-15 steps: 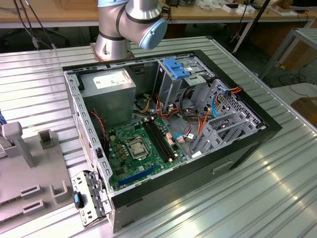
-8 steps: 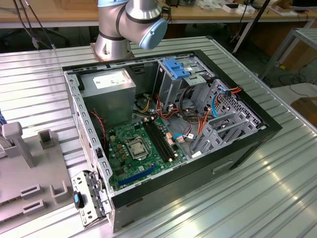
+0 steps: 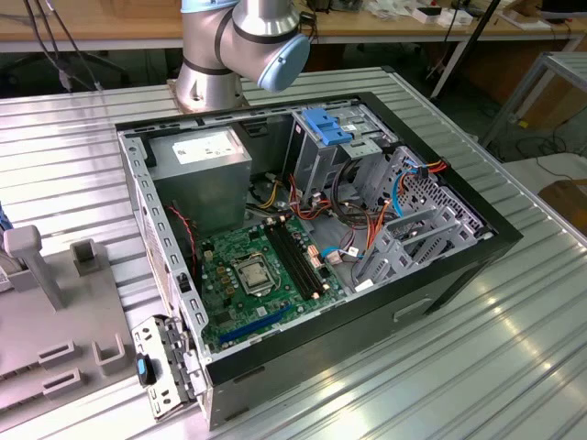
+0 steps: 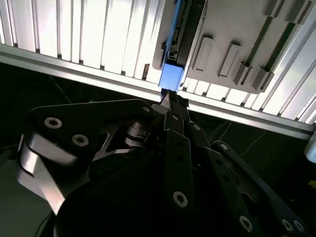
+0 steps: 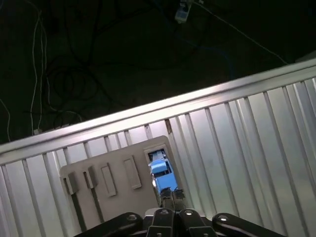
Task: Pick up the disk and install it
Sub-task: 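Pick up the disk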
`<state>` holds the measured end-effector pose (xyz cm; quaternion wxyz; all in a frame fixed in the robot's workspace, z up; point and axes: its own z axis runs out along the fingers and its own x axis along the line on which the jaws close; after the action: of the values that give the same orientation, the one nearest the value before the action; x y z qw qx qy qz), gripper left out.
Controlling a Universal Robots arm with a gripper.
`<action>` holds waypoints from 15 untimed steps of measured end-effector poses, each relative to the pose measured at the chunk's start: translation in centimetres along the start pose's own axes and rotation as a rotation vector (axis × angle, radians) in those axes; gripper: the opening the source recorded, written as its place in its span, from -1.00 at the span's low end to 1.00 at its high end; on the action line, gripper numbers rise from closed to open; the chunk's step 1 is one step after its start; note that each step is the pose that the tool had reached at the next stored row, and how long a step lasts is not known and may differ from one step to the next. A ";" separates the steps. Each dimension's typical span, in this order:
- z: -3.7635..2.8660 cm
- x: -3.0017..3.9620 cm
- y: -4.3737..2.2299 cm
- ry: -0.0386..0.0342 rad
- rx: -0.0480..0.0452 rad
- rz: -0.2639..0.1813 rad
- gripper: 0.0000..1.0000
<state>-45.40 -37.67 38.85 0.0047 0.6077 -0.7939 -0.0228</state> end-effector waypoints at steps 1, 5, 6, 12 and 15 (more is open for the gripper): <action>0.00 0.00 0.00 0.0008 0.0008 -0.008 -0.79; 0.02 -0.01 0.00 0.0203 0.0184 -0.028 -0.79; 0.04 -0.01 0.00 0.0271 0.0238 -0.033 -0.79; 0.19 0.00 -0.01 0.0307 0.0380 -0.094 -0.79; 0.26 0.00 -0.01 0.0305 0.0414 -0.125 -0.79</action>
<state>-45.39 -37.66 38.59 0.0028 0.6562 -0.7546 0.0026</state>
